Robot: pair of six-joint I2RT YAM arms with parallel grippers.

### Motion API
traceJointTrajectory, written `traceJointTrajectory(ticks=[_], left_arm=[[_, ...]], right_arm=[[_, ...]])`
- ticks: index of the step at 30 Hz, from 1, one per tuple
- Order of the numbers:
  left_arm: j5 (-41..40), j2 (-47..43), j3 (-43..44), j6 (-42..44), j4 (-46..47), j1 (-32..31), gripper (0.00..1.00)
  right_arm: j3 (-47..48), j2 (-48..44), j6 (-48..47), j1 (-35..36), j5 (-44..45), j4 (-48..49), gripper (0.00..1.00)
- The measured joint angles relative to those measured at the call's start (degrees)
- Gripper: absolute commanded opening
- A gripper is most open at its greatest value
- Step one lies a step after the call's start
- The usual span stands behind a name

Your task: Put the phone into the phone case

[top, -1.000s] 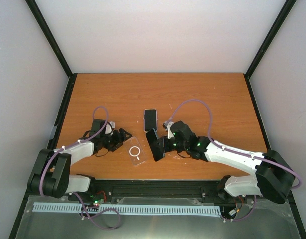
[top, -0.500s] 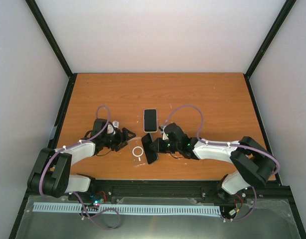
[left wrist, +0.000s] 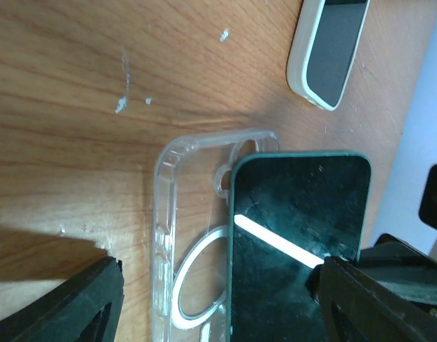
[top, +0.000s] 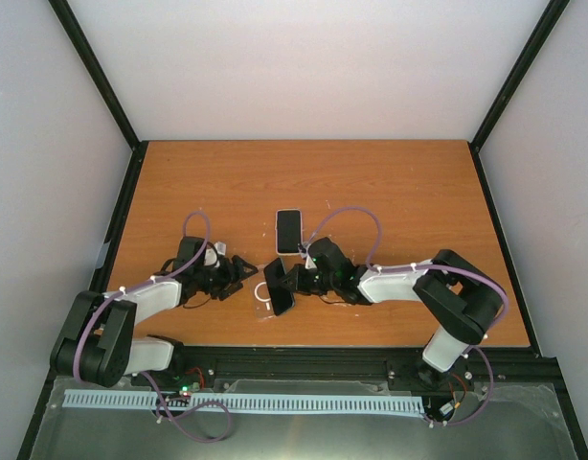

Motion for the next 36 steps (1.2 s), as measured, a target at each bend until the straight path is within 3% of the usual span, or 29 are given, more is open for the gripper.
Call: traceJointTrajectory(ticks=[13, 32, 36], left_arm=[[3.96, 0.52, -2.93, 0.26, 4.26, -0.02, 0.64], [2.54, 6.12, 2.10, 3.04, 4.09, -0.02, 0.64], [2.73, 6.47, 2.10, 3.04, 4.81, -0.04, 0.63]], right_arm=[[2.47, 5.77, -0.22, 0.02, -0.50, 5.53, 0.04], [4.66, 10.01, -5.42, -0.20, -7.58, 7.76, 0.06], [4.74, 10.80, -4.68, -0.55, -8.46, 9.05, 0.10]])
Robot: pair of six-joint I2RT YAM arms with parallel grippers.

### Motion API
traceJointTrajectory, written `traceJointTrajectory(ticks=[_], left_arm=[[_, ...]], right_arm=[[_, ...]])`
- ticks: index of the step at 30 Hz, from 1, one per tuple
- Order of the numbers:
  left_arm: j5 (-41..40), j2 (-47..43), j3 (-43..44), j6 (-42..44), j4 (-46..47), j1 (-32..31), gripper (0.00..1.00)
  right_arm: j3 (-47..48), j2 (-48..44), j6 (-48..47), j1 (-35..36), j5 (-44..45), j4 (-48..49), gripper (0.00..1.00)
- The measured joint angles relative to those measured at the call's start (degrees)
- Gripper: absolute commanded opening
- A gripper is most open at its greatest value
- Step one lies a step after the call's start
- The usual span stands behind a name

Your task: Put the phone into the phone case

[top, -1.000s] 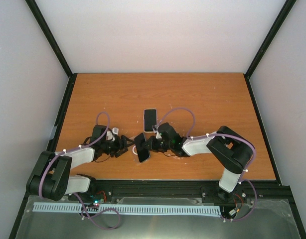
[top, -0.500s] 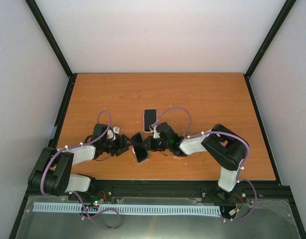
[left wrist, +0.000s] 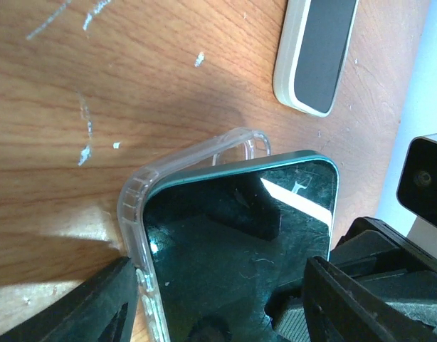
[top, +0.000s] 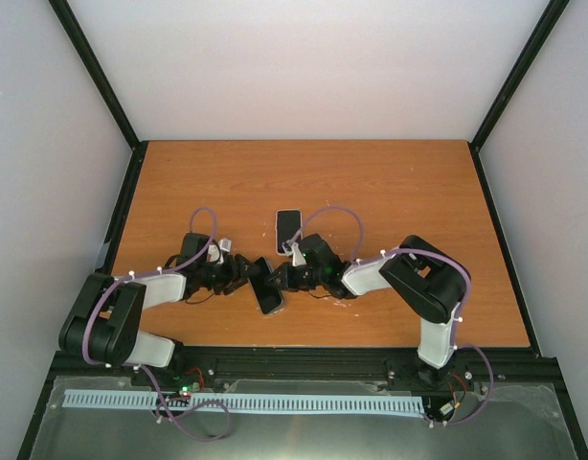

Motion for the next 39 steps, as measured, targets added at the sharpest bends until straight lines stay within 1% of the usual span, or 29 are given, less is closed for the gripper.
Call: traceJointTrajectory(ticks=[4, 6, 12, 15, 19, 23, 25, 30, 36, 39], left_arm=[[-0.17, 0.15, -0.20, -0.13, 0.63, -0.11, 0.59], [-0.02, 0.13, -0.33, -0.24, 0.76, -0.46, 0.58], [0.50, -0.35, -1.27, -0.28, 0.74, -0.74, 0.56], [1.01, -0.98, -1.81, -0.31, 0.70, -0.74, 0.55], [1.33, -1.97, -2.19, -0.31, 0.72, -0.74, 0.55], [1.68, -1.92, -2.23, -0.31, 0.74, -0.74, 0.54], [1.88, -1.66, -2.25, -0.31, 0.79, -0.74, 0.53], [2.69, -0.48, -2.78, -0.68, 1.55, -0.85, 0.50], [3.69, -0.13, -4.66, -2.25, 4.37, -1.44, 0.39], [3.98, 0.15, -6.01, -3.43, 7.13, -1.46, 0.37]], right_arm=[[-0.48, 0.00, 1.31, 0.00, 0.59, 0.22, 0.22], [-1.18, -0.37, 1.79, 0.09, 1.40, -1.40, 0.28], [-1.53, -7.06, 0.90, 0.35, 5.64, -11.28, 0.42], [-1.51, -10.73, 0.02, 0.35, 8.31, -15.47, 0.46], [-1.51, -12.70, -0.76, 0.35, 10.29, -18.03, 0.56], [-1.51, -12.11, -1.27, 0.35, 10.71, -18.97, 0.64], [-1.51, -11.34, -1.03, 0.35, 10.32, -18.23, 0.66], [-1.60, -8.09, -0.52, 0.35, 8.57, -15.56, 0.67], [-2.08, -5.84, 2.12, 1.42, 5.97, -9.31, 0.67], [-4.00, -5.75, 4.46, 1.42, 5.40, -5.03, 0.67]])
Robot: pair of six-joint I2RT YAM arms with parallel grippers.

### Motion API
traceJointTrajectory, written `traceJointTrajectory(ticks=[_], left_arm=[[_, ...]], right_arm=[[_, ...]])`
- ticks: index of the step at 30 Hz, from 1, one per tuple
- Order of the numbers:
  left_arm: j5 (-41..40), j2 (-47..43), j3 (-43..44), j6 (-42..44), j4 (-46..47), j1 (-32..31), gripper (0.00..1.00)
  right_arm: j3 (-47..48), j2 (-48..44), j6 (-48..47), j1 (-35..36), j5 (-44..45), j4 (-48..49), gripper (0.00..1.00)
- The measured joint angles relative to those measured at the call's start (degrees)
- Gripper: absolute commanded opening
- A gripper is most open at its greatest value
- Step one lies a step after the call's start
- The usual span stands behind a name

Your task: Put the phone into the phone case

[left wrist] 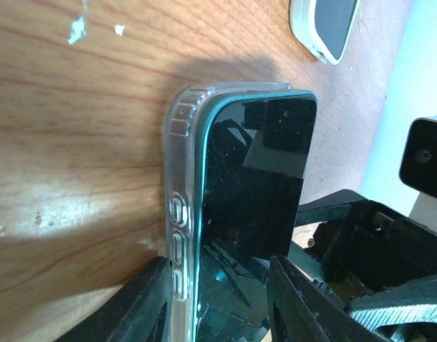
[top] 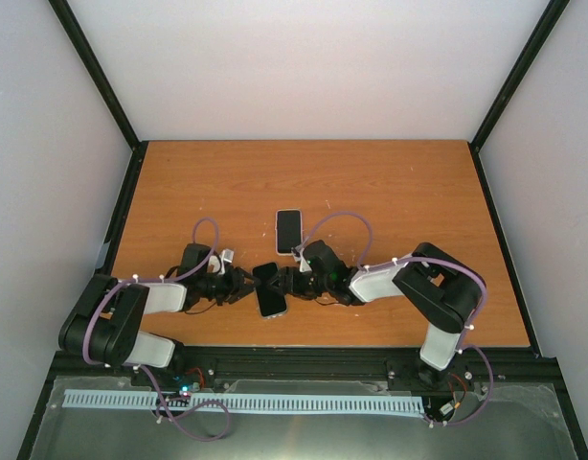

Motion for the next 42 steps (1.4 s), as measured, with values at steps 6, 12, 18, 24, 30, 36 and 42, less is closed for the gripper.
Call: traceJointTrajectory(ticks=[6, 12, 18, 24, 30, 36, 42], left_arm=[[-0.11, -0.02, -2.01, -2.14, 4.07, -0.11, 0.36], [-0.76, -1.62, -3.19, -4.09, 4.96, -0.57, 0.43], [-1.64, -3.43, -3.28, -4.59, 3.65, -0.87, 0.49], [-1.29, -4.48, -3.50, -4.92, 2.89, -1.31, 0.53], [0.59, -5.92, -4.22, -5.53, 2.54, -1.84, 0.53], [0.81, -6.27, -4.26, -5.64, 2.32, -2.03, 0.53], [0.83, -6.27, -4.26, -5.64, 1.62, -2.16, 0.53]], right_arm=[[-2.67, 0.68, 5.97, -0.70, -1.33, 6.99, 0.67], [-3.82, 0.83, 10.73, -0.85, -2.14, 9.64, 0.68], [-4.39, -0.24, 12.98, -0.85, -3.02, 12.17, 0.68], [-5.44, -0.70, 15.47, -0.55, -4.68, 19.67, 0.68], [-6.14, 0.26, 18.03, -0.24, -5.97, 24.81, 0.66], [-6.21, 1.68, 18.05, -0.20, -6.56, 25.70, 0.55], [-6.21, 0.92, 14.64, -0.17, -5.53, 21.20, 0.30]])
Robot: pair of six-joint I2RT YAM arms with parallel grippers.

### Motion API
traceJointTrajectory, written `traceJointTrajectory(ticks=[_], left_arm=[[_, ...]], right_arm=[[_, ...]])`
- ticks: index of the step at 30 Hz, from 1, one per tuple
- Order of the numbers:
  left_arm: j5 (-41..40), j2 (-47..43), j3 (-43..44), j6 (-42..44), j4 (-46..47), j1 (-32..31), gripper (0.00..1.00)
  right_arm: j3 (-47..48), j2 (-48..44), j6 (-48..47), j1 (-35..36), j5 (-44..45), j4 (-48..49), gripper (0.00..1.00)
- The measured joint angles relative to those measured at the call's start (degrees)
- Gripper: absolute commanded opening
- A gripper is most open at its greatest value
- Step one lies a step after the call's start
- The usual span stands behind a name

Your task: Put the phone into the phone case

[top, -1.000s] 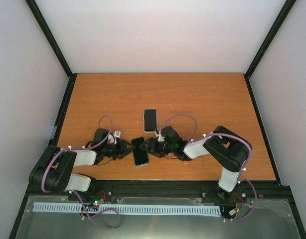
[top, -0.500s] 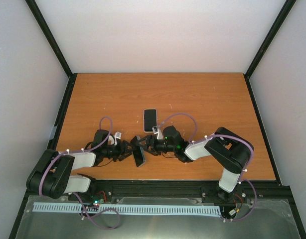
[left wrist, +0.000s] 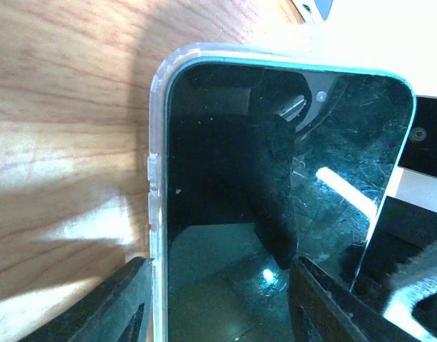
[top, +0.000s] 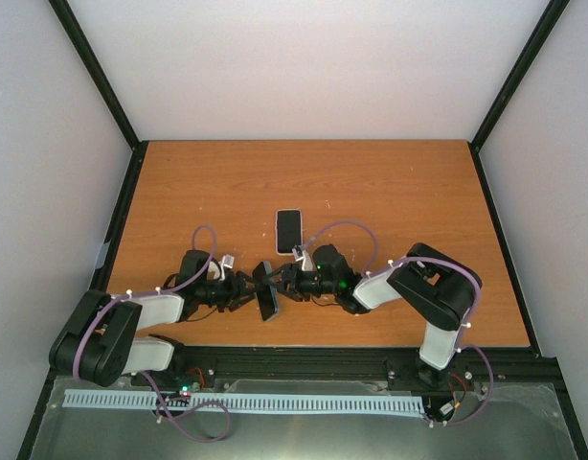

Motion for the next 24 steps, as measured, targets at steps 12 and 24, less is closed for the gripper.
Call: traceJointTrajectory(ticks=[12, 24], left_arm=[[-0.04, 0.02, 0.00, 0.00, -0.42, -0.11, 0.52], [0.20, 1.09, 0.04, 0.02, -0.13, -0.13, 0.52]], right_arm=[[0.63, -2.84, -6.27, 0.35, 2.93, -8.46, 0.03], [1.49, -4.07, -9.22, 0.33, 5.29, -15.85, 0.17]])
